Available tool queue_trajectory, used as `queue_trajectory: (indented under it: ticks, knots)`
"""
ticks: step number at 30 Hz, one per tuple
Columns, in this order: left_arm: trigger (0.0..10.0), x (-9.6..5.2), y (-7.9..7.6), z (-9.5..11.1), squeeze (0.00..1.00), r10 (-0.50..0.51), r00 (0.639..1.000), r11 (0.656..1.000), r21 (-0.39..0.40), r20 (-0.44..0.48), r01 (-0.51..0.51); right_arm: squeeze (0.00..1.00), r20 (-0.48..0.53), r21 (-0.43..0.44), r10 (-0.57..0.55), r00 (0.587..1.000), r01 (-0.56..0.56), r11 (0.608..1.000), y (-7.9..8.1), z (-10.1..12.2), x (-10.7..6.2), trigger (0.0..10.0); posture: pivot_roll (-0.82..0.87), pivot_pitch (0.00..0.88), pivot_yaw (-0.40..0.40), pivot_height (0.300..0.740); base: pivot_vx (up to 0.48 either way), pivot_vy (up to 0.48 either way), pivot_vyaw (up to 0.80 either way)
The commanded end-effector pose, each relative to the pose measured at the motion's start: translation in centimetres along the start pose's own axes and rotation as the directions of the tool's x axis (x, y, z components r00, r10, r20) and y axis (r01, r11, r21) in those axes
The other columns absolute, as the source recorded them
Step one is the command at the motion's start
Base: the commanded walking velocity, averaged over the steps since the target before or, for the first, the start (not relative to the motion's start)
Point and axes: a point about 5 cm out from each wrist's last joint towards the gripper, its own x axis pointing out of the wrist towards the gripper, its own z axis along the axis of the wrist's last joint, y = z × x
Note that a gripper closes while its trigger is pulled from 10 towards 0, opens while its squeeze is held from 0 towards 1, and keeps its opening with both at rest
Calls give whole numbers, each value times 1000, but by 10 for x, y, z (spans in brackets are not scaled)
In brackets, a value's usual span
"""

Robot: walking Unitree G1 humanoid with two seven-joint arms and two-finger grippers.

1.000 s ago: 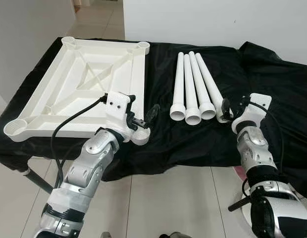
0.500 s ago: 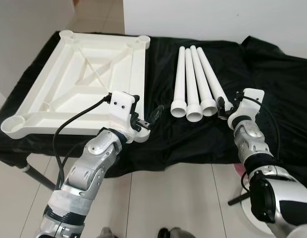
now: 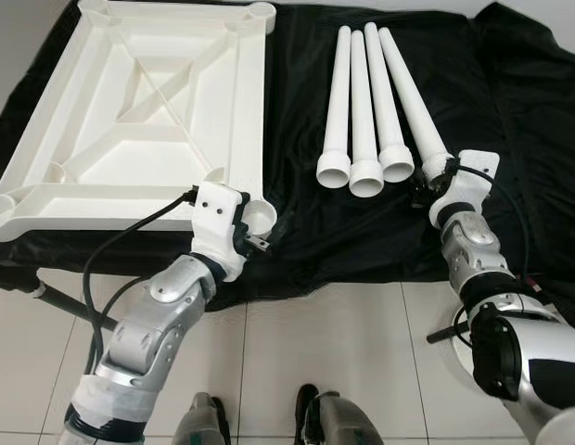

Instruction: Building children table

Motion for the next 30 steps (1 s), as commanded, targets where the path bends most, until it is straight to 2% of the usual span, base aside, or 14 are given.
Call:
queue_trajectory:
  ticks: [1,14,15,20,26,27,30]
  knots:
    - [10000,-1,3,-2,0,19,1000,1000,-7,-15,-19,0,-62,7,11,998,-11,1000,2,-12,-3,0,71,302,-22,740,0,0,0]
    - [10000,6,5,-5,0,36,999,999,1,-35,-36,0,-8,-9,45,999,-45,999,9,-10,-4,0,59,234,-36,740,0,0,0]
    - [10000,8,7,-6,0,41,998,999,-4,-40,-41,0,16,-8,52,998,-52,999,11,-11,-5,10000,51,216,-37,740,0,0,0]
    - [10000,13,10,-8,0,39,998,999,-14,-51,-40,0,94,4,56,994,-57,998,17,-12,-11,10000,38,196,-34,740,0,0,0]
    - [10000,16,9,-9,0,1,998,998,-59,-55,-4,0,183,-46,57,982,-49,998,21,-7,-16,10000,24,175,-28,740,0,0,0]
    - [10000,18,10,-8,1000,-4,999,996,-86,-42,0,0,226,-61,65,972,-52,997,21,-3,-18,10000,11,153,-29,740,0,0,0]
    - [10000,22,11,-6,1000,-14,1000,991,-136,-16,12,0,293,-78,77,953,-56,995,20,5,-22,10000,4,140,-27,740,0,0,0]
